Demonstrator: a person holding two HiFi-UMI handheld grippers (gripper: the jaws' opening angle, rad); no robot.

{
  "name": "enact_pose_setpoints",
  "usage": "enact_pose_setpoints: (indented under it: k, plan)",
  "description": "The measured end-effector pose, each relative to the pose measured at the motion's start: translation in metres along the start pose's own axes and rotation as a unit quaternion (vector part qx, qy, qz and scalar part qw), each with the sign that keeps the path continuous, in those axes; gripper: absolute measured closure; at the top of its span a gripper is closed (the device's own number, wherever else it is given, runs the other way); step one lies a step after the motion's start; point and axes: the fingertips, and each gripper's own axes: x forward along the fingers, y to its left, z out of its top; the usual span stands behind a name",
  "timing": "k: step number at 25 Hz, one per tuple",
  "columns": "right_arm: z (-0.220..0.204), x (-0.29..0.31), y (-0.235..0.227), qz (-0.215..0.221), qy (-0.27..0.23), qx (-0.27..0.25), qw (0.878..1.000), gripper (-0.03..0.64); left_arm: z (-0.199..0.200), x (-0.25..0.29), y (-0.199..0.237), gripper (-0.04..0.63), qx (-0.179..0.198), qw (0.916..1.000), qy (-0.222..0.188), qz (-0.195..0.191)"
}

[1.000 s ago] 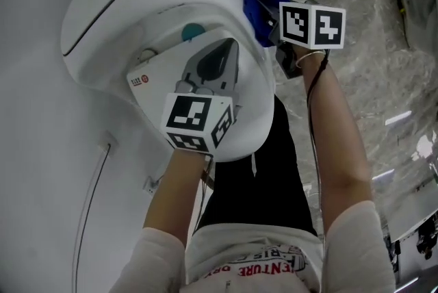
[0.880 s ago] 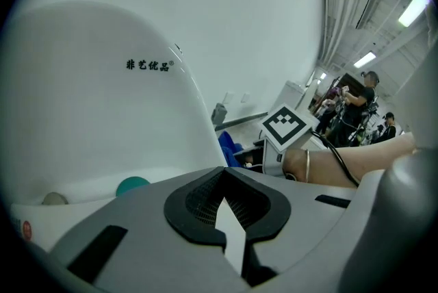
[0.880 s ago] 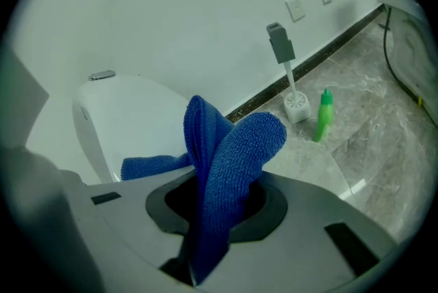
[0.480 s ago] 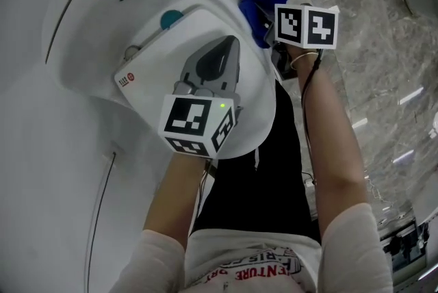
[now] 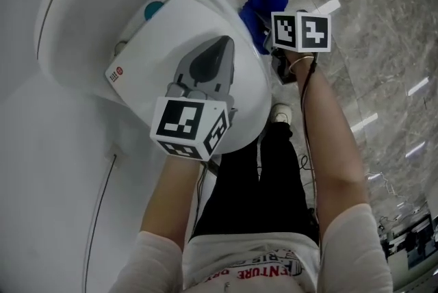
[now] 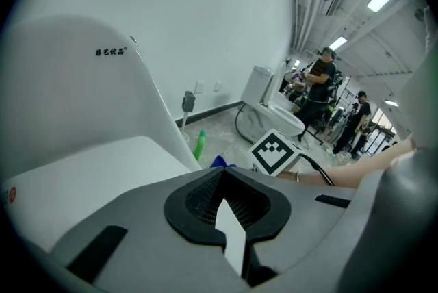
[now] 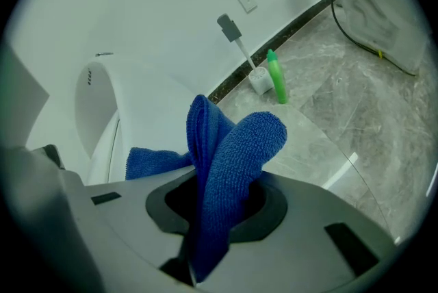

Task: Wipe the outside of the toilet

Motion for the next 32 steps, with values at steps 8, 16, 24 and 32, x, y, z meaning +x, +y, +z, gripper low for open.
enact_pose_setpoints:
  k: [8,16,24,32]
  plan:
    - [-0.066,-0.026,-0.026,0.007,-0.018,0.048,0.999,0.545,-0.037,-0.019,-0.046,0.588,0.012,0.9999,-0.009,-0.006]
    - [-0.136,-0.057,-0.03,-0.005,-0.009,0.026,1.0,0.545,-0.091,-0.054,-0.092,0.588,-0.008,0.9996,-0.027,0.007]
    - [-0.205,-0.078,-0.029,-0.016,0.0,0.028,0.999,0.545,-0.153,-0.097,-0.135,0.589,-0.032,0.9991,-0.024,0.015]
    - [-0.262,-0.088,-0.019,-0.037,-0.031,0.067,0.997,0.545,-0.217,-0.146,-0.145,0.589,-0.042,0.9988,-0.023,0.012]
